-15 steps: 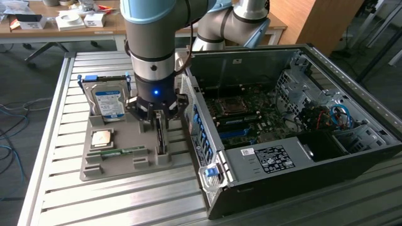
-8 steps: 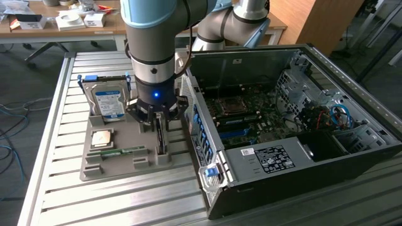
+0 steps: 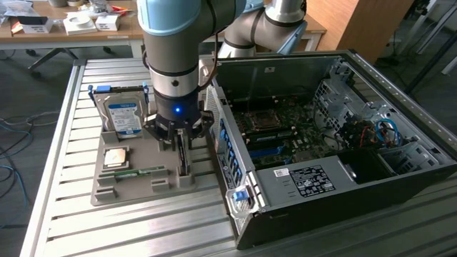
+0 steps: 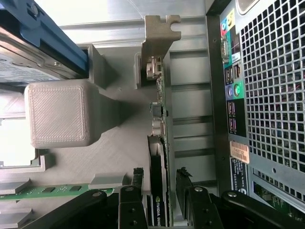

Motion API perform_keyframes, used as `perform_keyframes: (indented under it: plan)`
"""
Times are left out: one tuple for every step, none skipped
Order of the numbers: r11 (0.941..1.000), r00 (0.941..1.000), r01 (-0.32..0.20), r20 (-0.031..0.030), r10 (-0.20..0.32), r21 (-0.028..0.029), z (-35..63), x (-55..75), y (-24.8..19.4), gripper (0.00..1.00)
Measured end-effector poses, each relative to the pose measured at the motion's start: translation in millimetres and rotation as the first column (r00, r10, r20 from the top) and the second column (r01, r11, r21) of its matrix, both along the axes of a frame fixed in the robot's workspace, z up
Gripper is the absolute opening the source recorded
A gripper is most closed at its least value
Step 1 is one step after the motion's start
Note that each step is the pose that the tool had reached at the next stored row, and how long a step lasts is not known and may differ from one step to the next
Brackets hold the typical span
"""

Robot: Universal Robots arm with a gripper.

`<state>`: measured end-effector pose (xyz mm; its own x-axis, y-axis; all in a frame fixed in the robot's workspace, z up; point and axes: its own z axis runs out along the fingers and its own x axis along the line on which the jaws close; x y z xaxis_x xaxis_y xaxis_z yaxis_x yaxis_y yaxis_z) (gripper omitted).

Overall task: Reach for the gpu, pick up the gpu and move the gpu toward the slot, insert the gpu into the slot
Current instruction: 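Pick up the gpu and move the gpu toward the slot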

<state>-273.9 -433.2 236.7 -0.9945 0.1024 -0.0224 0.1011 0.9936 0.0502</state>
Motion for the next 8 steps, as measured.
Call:
perform_keyframes:
  plan:
    - [1.0, 1.0, 0.0, 0.0, 0.0, 0.0001, -1.0, 0.0, 0.0, 0.42]
    - [1.0, 1.0, 0.0, 0.0, 0.0, 0.0, -1.7, 0.0, 0.0, 0.42]
    - [1.0, 1.0, 0.0, -0.0001, 0.0, -0.0001, -1.8, -0.1, 0.0, 0.42]
    - [1.0, 1.0, 0.0, -0.0002, 0.0, -0.0001, -1.8, 0.0, 0.0, 0.42]
    - [1.0, 1.0, 0.0, -0.0002, 0.0, -0.0001, -1.8, -0.1, 0.0, 0.42]
    - [1.0, 1.0, 0.0, -0.0001, 0.0, -0.0001, -1.9, 0.0, 0.0, 0.42]
    - [1.0, 1.0, 0.0, 0.0, 0.0, 0.0, -1.9, 0.0, 0.0, 0.42]
    - [1.0, 1.0, 0.0, -0.0001, 0.0, 0.0, -2.0, -0.1, 0.0, 0.42]
